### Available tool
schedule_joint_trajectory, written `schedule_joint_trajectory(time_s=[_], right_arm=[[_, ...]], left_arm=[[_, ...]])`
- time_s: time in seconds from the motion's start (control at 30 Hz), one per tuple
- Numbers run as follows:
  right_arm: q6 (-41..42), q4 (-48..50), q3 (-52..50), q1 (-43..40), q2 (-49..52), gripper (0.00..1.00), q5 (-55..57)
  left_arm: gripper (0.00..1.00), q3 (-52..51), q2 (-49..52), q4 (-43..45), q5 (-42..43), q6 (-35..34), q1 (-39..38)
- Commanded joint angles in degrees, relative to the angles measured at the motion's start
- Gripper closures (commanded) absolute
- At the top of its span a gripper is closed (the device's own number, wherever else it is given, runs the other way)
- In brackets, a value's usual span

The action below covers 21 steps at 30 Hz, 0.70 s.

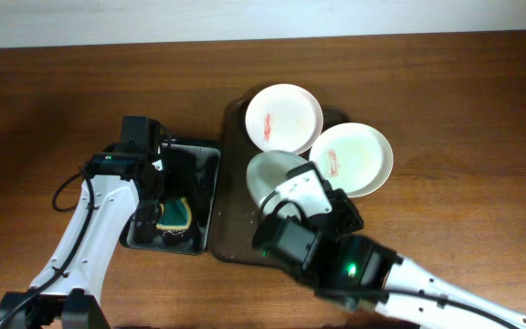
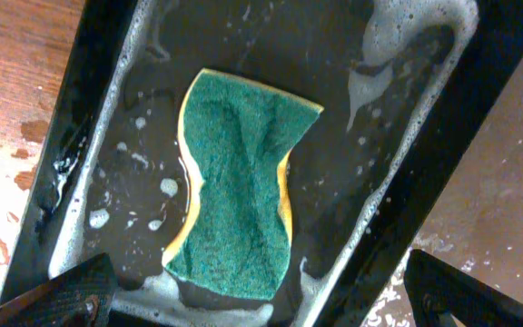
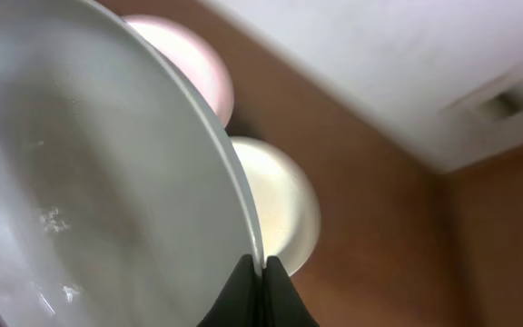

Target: Clean dirty plates on tray and stack at the side

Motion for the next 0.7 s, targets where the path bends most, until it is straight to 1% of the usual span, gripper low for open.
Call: schedule_joint_trajectory(time_s=[0.0, 0.1, 0.17, 0.2, 0.23, 0.27, 0.3, 0.4, 0.43, 0.5, 0.57, 0.6, 0.67], right_arm=[[7.2, -0.6, 4.9, -13.0, -0.5, 0.96, -34.4], [7.1, -6.2, 12.6, -33.6, -1.1, 0.96, -49.7], [3.0, -8.1, 14.2, -50.1, -1.2, 0.96, -61.3], [1.0, -9.1, 14.1, -57.5, -0.7, 0.96, -64.3], [-0.5, -9.9, 14.0, -63.6, 0.3, 0.96, -65.0], [-1.2, -10.0, 13.2, -71.9, 2.2, 0.96, -65.0], [-1.2, -10.1, 12.7, -81.8, 6.2, 0.96, -65.2], [-0.3, -8.7, 12.7, -96.3, 15.0, 0.96, -66.8], [-0.3, -7.4, 12.7, -100.2, 19.3, 0.96, -64.6], [-0.3, -7.0, 12.7, -103.5, 26.5, 0.96, -58.9], [-0.8, -6.5, 12.7, -104.4, 30.7, 0.96, -60.0], [-2.3, -5.6, 12.6, -103.7, 31.3, 0.96, -60.4], [-3.6, -5.7, 12.7, -101.6, 31.0, 0.66, -60.6]], left_arm=[[0.01, -0.2, -0.1, -0.1, 0.3, 0.0, 0.2], [0.01, -0.2, -0.1, -0.1, 0.3, 0.0, 0.2], [0.01, -0.2, -0.1, -0.1, 0.3, 0.0, 0.2], [0.01, -0.2, -0.1, -0.1, 0.3, 0.0, 0.2], [0.01, -0.2, -0.1, -0.1, 0.3, 0.0, 0.2], [0.01, -0.2, -0.1, -0.1, 0.3, 0.0, 0.2], [0.01, -0.2, -0.1, -0.1, 0.3, 0.0, 0.2], [0.00, -0.2, -0.1, -0.1, 0.3, 0.0, 0.2], [0.00, -0.2, -0.1, -0.1, 0.3, 0.0, 0.2], [0.00, -0.2, -0.1, -0.1, 0.3, 0.0, 0.2], [0.01, -0.2, -0.1, -0.1, 0.3, 0.0, 0.2], [0.01, -0.2, -0.1, -0.1, 0.3, 0.0, 0.2], [0.01, -0.2, -0.1, -0.1, 0.3, 0.0, 0.2]])
